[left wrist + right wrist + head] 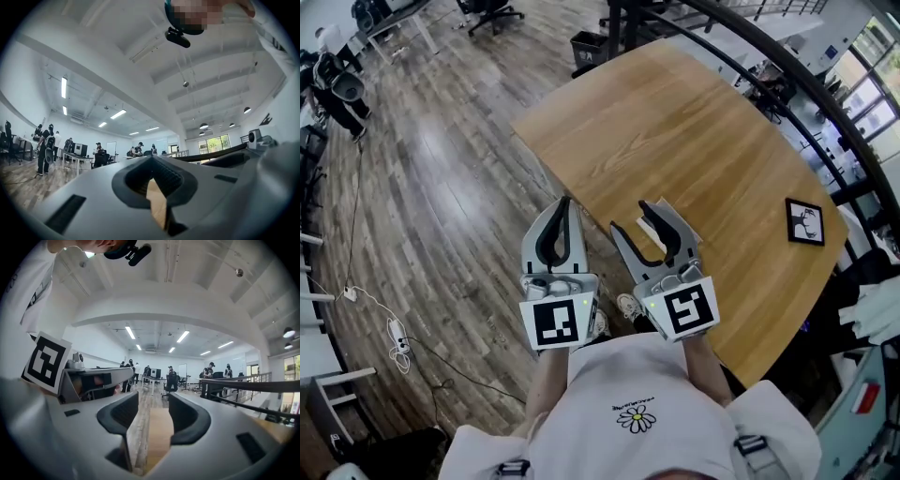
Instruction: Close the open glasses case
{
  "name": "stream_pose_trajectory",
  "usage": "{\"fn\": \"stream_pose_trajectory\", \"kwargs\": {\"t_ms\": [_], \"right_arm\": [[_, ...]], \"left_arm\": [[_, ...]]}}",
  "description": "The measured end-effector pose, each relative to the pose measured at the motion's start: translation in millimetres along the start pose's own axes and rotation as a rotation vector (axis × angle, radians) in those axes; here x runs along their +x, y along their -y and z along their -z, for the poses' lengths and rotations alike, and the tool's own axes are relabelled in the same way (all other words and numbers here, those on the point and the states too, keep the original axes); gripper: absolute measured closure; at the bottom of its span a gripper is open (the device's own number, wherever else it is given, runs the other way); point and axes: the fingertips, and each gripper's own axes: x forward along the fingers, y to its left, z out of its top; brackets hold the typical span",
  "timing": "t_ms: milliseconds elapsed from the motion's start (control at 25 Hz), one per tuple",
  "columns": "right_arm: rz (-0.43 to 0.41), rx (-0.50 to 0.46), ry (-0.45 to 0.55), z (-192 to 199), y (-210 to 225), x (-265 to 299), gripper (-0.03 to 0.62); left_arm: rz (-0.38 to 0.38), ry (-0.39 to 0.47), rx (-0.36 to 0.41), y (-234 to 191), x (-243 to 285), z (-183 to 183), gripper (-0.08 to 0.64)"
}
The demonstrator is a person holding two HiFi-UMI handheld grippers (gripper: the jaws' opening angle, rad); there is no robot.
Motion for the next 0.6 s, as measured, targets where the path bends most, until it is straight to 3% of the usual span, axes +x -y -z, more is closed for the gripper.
{"fn": "stream_pose_trajectory", "kwargs": {"t_ms": [200, 400, 600], "right_arm": [[0.138, -0.033, 0.006, 5, 36, -29, 0.4], [0.243, -0.006, -0.014, 19, 72, -56, 0.402], [0.338, -0.014, -0.028, 24, 102, -80, 0.402]], "left_arm": [[0.105, -0.019, -0.037, 40, 17, 10, 0.543], [0.217, -0.016, 0.006, 82, 37, 23, 0.543], [0.311, 0.004, -0.008, 118, 54, 23, 0.543]]}}
